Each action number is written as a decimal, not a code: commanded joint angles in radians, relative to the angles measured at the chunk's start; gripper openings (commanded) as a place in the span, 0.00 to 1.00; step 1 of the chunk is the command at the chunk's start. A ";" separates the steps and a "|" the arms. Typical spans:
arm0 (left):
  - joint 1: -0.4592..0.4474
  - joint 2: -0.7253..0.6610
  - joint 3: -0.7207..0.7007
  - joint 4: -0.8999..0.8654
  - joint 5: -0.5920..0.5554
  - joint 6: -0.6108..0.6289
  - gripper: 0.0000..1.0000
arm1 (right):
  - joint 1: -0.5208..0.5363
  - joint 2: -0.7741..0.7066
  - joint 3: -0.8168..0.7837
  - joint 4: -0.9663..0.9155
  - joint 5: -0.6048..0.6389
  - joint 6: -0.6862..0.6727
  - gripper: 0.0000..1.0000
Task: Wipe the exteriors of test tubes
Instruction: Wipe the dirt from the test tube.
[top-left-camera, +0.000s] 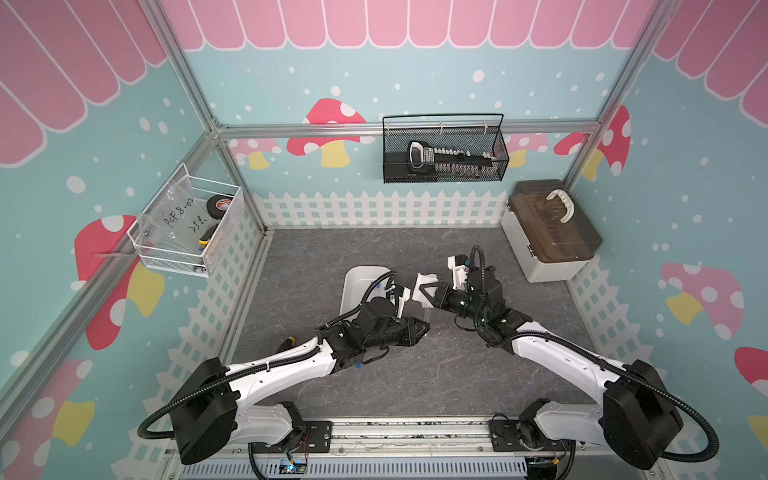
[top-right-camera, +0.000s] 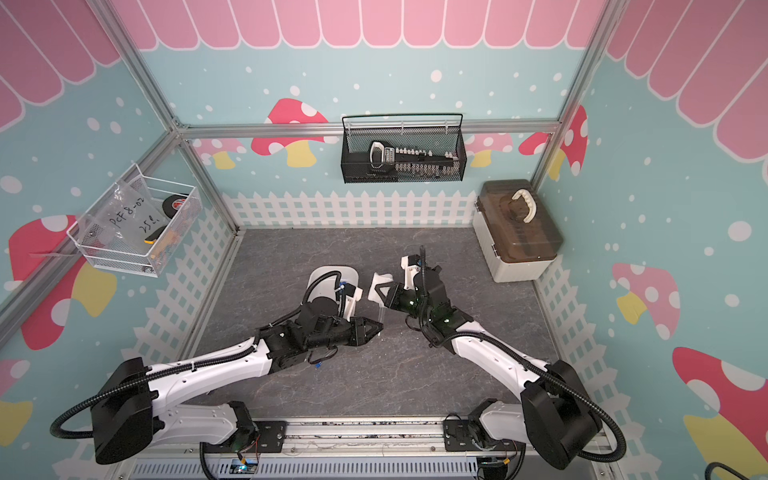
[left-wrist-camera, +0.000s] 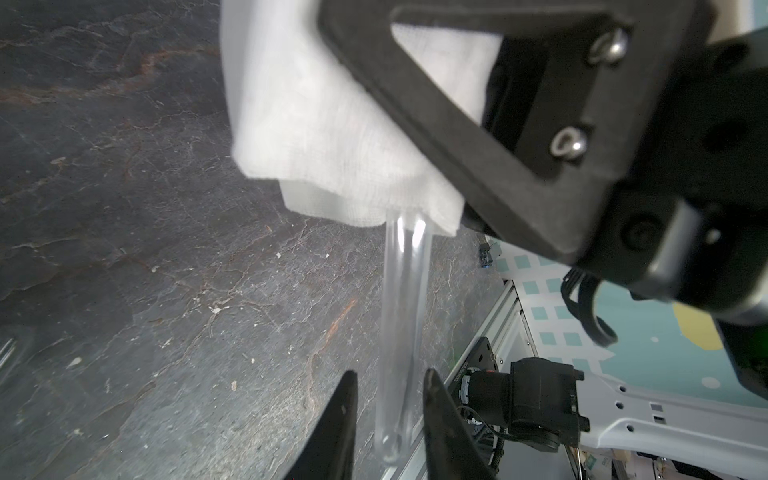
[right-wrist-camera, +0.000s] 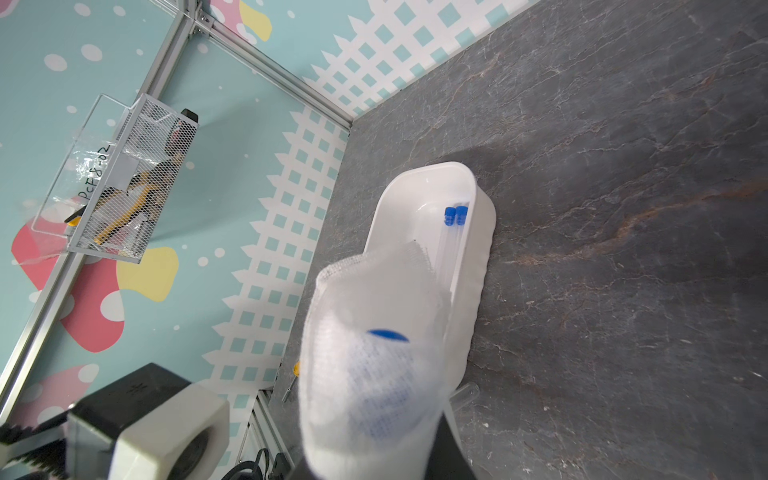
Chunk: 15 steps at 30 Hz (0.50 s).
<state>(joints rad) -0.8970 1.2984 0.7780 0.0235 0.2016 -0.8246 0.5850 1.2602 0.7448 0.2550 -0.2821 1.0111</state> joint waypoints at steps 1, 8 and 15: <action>0.004 0.020 -0.009 0.036 0.014 -0.017 0.29 | 0.012 -0.044 -0.023 0.033 0.020 0.026 0.17; 0.004 0.058 0.009 0.063 0.051 -0.021 0.27 | 0.024 -0.070 -0.041 0.033 0.026 0.036 0.17; 0.001 0.086 0.004 0.085 0.074 -0.025 0.12 | 0.027 -0.065 -0.039 0.033 0.027 0.034 0.18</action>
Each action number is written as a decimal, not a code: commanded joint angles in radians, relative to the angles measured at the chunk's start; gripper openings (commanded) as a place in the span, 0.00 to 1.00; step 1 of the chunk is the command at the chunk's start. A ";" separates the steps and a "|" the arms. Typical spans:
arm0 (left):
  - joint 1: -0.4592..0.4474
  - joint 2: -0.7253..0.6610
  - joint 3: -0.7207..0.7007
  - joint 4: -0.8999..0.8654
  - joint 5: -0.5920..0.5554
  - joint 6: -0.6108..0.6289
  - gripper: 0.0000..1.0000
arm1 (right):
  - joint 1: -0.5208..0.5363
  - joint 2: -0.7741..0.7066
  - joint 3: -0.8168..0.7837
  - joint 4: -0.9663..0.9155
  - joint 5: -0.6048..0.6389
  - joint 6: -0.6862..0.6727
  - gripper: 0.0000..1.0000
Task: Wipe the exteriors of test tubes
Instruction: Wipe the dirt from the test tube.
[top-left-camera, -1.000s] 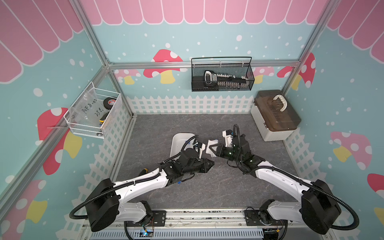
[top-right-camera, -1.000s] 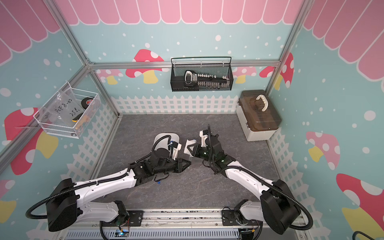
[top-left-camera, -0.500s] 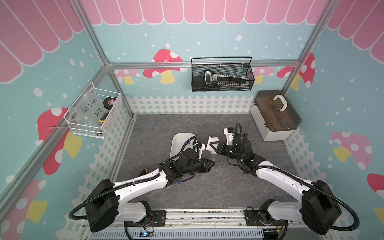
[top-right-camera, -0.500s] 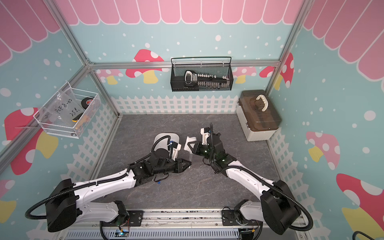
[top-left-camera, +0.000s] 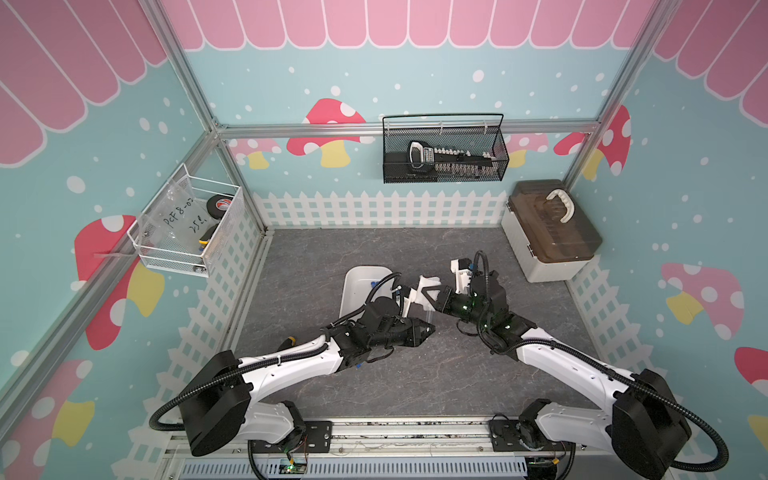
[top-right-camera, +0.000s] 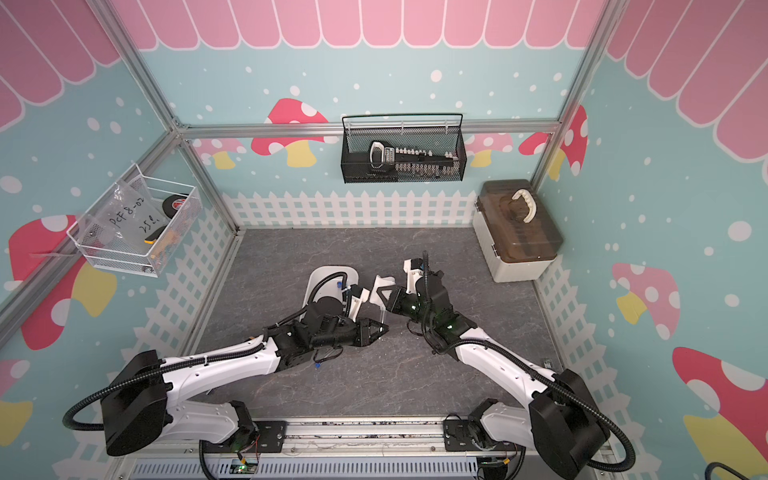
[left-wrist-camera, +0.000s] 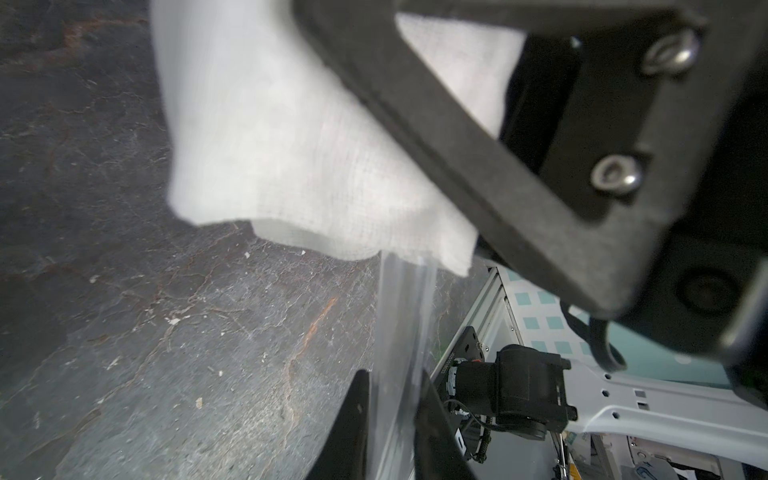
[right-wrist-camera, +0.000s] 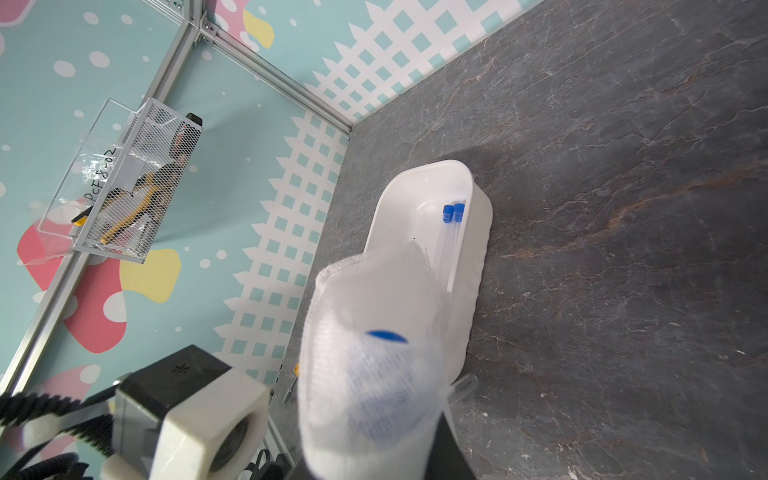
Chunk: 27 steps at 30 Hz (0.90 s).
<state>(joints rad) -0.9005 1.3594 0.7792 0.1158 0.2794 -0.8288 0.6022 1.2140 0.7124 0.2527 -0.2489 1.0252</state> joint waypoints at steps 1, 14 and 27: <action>0.005 0.026 0.003 -0.006 -0.002 -0.021 0.10 | 0.010 -0.018 -0.007 0.035 -0.003 0.019 0.19; 0.000 -0.022 -0.026 -0.037 -0.030 -0.016 0.09 | -0.046 0.051 0.110 -0.018 -0.026 -0.049 0.24; 0.018 -0.050 0.005 -0.079 -0.055 0.013 0.09 | 0.073 -0.048 -0.095 0.033 0.010 0.045 0.24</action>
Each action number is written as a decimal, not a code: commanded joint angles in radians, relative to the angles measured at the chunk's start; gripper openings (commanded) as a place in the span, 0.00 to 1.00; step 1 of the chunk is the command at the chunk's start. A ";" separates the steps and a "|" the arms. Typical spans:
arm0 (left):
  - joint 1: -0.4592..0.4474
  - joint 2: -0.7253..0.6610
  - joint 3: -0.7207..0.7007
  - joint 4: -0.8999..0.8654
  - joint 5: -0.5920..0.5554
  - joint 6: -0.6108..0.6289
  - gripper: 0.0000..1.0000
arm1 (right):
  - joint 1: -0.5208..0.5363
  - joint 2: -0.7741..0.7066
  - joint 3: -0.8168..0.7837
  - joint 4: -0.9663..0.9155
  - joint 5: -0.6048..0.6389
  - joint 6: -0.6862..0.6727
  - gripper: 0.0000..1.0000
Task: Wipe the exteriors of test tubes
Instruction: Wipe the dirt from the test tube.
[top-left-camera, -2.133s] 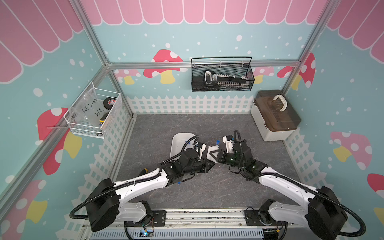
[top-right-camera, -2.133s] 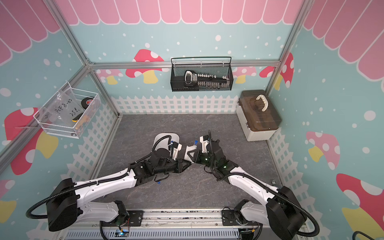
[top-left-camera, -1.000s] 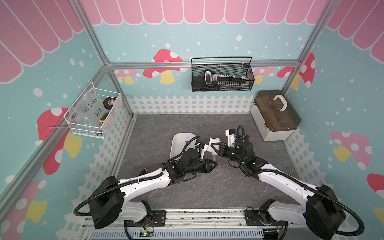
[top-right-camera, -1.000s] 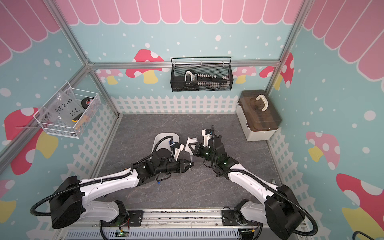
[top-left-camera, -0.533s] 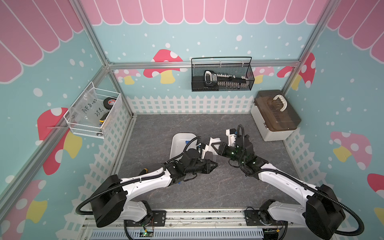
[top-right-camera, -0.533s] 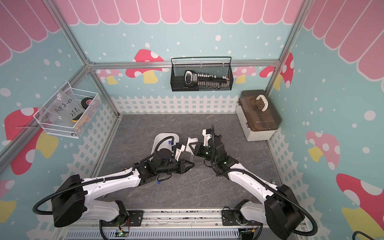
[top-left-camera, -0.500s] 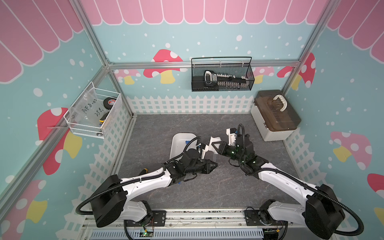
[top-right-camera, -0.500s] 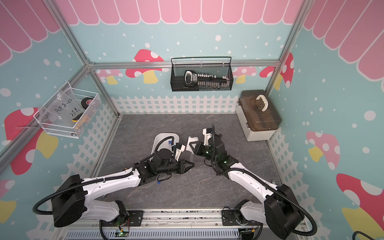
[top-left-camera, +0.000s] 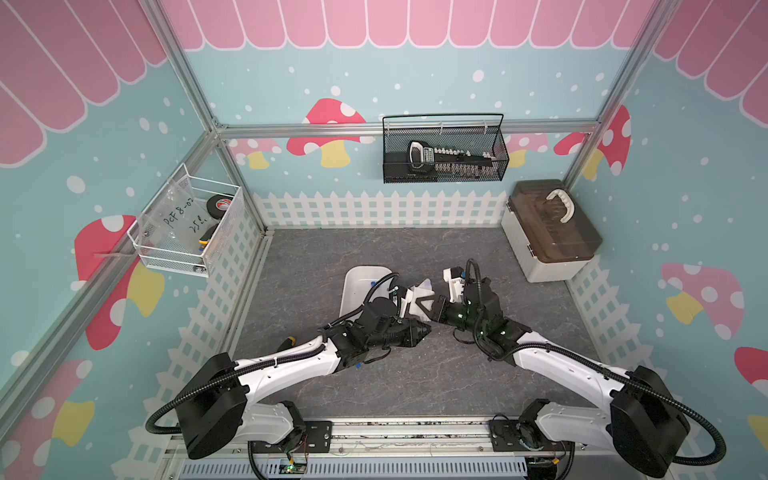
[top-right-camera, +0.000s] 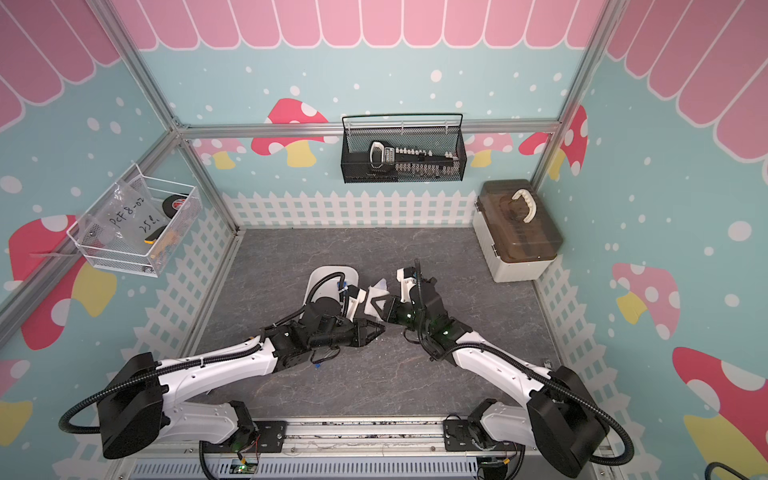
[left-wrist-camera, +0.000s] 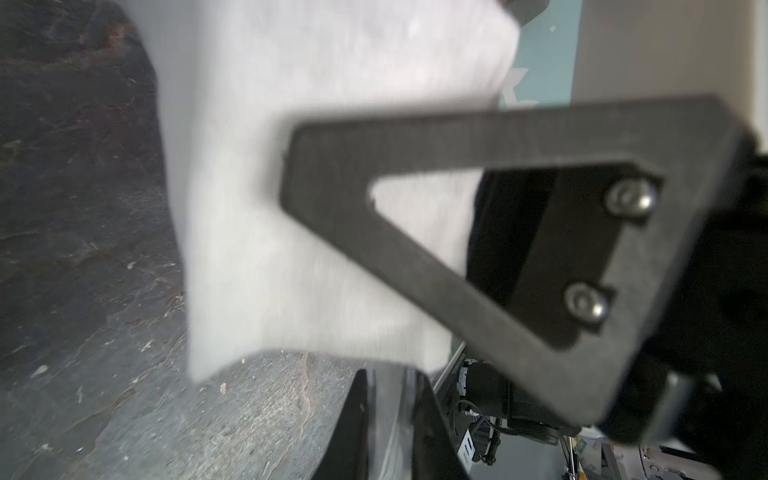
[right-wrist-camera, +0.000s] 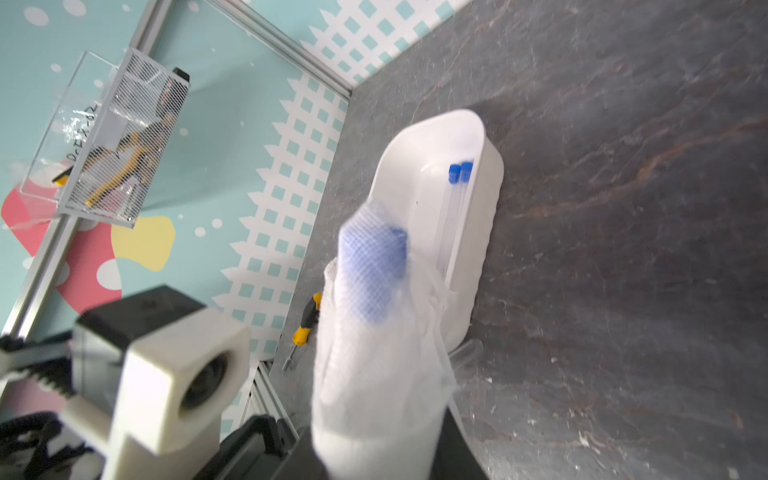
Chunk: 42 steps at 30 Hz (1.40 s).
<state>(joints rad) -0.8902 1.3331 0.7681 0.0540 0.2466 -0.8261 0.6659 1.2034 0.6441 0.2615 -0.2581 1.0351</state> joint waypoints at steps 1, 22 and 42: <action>0.008 -0.025 0.016 -0.015 -0.023 0.011 0.09 | 0.013 -0.039 -0.034 0.024 0.020 0.037 0.24; 0.007 -0.040 -0.015 0.004 -0.008 -0.012 0.10 | -0.120 0.145 0.208 0.071 -0.036 -0.039 0.22; 0.011 -0.043 -0.012 -0.005 -0.023 -0.002 0.10 | 0.026 0.020 -0.003 0.094 0.059 0.036 0.22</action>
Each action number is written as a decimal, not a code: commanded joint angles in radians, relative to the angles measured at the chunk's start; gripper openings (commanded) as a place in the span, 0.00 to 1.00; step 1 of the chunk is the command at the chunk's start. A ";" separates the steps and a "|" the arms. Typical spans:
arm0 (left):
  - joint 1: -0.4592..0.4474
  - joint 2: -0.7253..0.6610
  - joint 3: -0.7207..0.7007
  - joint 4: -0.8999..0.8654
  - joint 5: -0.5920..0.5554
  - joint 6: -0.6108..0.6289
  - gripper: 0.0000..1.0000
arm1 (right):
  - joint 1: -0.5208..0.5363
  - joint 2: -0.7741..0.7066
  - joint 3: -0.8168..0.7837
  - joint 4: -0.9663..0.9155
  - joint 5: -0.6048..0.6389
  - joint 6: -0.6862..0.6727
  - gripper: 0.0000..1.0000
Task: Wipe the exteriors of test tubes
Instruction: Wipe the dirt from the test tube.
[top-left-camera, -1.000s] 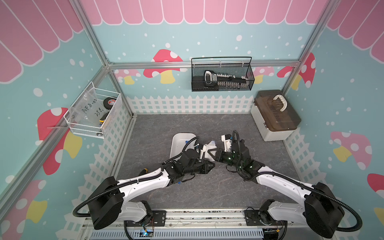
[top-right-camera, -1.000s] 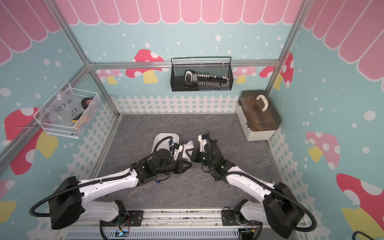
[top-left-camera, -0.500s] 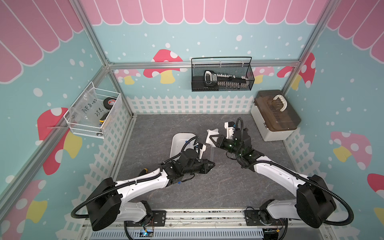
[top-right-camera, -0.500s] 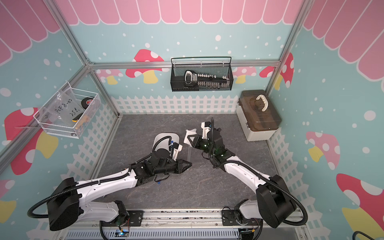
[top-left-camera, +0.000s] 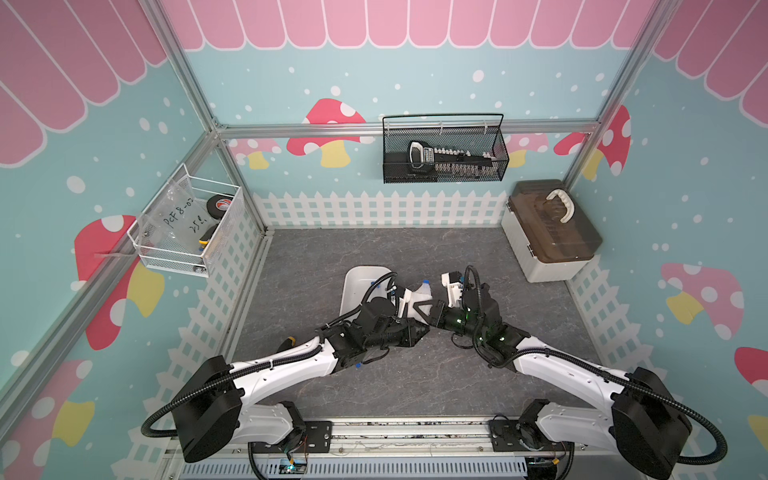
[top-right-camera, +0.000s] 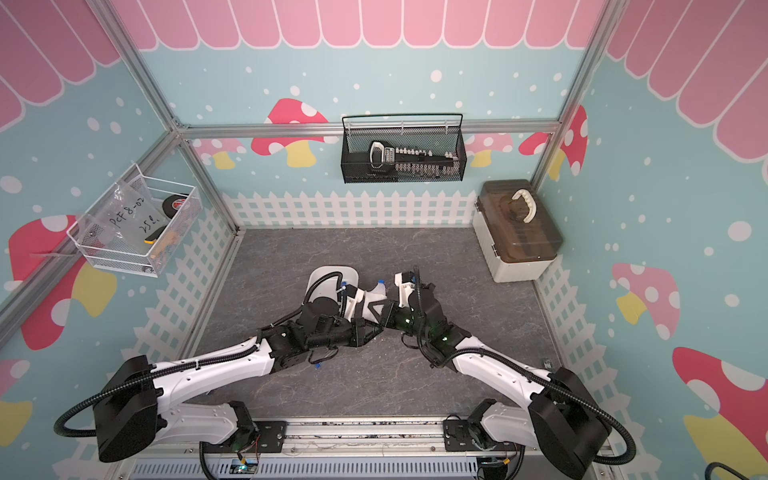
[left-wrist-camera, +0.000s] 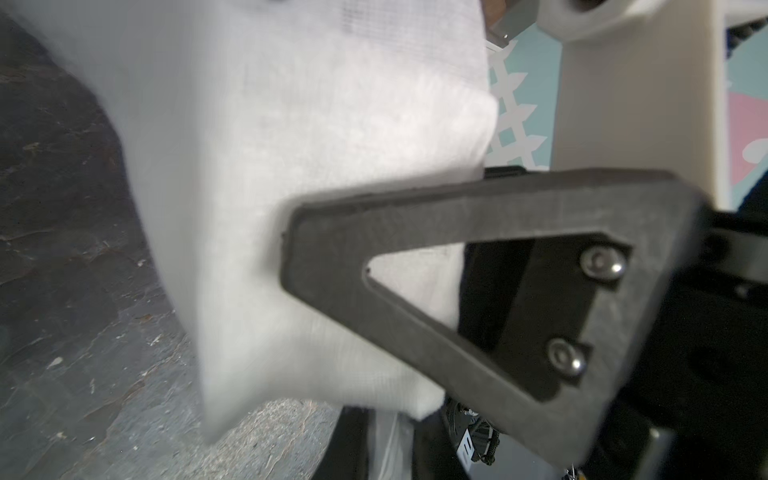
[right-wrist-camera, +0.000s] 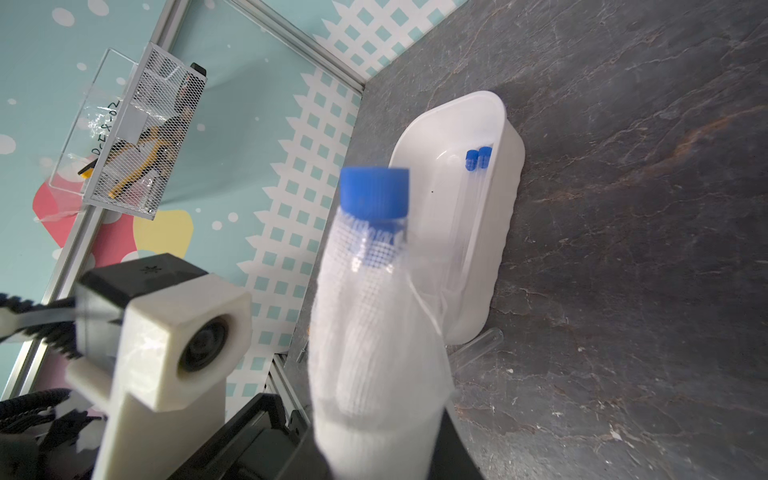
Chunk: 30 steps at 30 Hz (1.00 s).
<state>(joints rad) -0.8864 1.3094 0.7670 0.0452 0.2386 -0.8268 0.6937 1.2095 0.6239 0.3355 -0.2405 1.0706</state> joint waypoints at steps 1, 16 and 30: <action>0.007 -0.020 -0.011 0.004 -0.013 -0.002 0.10 | -0.007 0.033 0.036 0.020 0.036 -0.009 0.22; 0.007 -0.047 -0.035 0.002 -0.026 -0.013 0.10 | -0.129 0.191 0.269 0.026 -0.098 -0.057 0.21; 0.010 -0.044 -0.021 -0.005 -0.037 -0.008 0.10 | 0.009 0.062 0.030 0.028 -0.043 0.022 0.21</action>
<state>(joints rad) -0.8845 1.2736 0.7502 0.0357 0.2203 -0.8303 0.6868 1.2976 0.6868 0.3603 -0.3096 1.0584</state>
